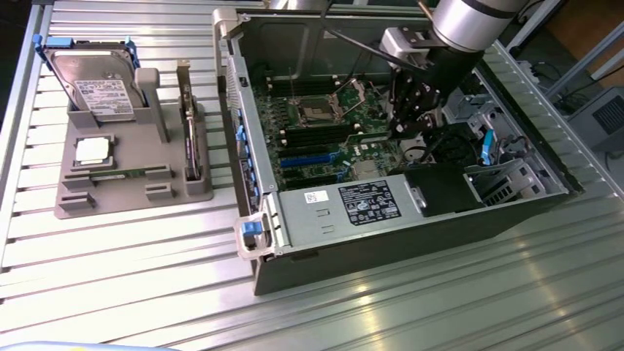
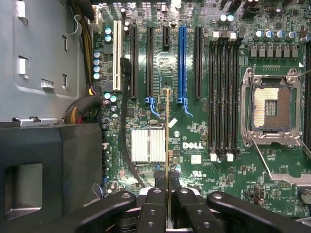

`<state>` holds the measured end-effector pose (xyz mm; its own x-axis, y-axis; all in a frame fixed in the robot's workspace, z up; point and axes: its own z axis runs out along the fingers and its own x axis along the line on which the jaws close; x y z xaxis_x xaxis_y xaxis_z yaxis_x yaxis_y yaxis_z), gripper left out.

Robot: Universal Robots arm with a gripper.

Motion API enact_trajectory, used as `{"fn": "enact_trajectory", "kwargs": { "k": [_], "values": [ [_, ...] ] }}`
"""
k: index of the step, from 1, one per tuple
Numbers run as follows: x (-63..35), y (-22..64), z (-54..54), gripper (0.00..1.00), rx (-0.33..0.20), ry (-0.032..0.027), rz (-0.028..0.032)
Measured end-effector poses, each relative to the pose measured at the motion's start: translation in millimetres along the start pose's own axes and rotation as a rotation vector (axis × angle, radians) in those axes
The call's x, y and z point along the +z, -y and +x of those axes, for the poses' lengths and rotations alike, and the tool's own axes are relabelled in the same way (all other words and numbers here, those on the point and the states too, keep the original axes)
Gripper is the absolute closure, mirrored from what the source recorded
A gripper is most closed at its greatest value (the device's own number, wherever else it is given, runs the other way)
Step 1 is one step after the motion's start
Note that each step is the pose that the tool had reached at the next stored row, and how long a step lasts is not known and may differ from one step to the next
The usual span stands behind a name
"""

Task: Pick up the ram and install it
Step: 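Insert the ram into the slot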

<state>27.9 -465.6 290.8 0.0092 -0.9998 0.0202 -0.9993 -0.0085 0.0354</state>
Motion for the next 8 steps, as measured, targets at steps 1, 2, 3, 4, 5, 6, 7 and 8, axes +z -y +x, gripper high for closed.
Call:
{"fn": "enact_trajectory", "kwargs": {
  "k": [1, 2, 3, 4, 5, 6, 7, 8],
  "values": [
    [0.7, 0.0, 0.0, 0.87, 0.0, -0.0001, 0.0],
    [1.7, 0.0, 0.0, 0.87, 0.0, 0.0, 0.0],
    [2.8, 0.1, -0.1, 0.87, 0.0, 0.0, 0.0],
    [4.0, 0.1, -0.1, 0.87, 0.0, 0.0, 0.0],
    [5.1, 0.2, -0.1, 0.87, 0.0, 0.0, 0.0],
    [6.6, 0.2, -0.1, 0.87, 0.0, -0.0001, 0.0],
    [7.6, 0.3, -0.1, 0.87, 0.0, 0.0, 0.0],
    [9.4, 0.3, -0.2, 0.87, 0.0, -0.0001, 0.0]
  ]
}}
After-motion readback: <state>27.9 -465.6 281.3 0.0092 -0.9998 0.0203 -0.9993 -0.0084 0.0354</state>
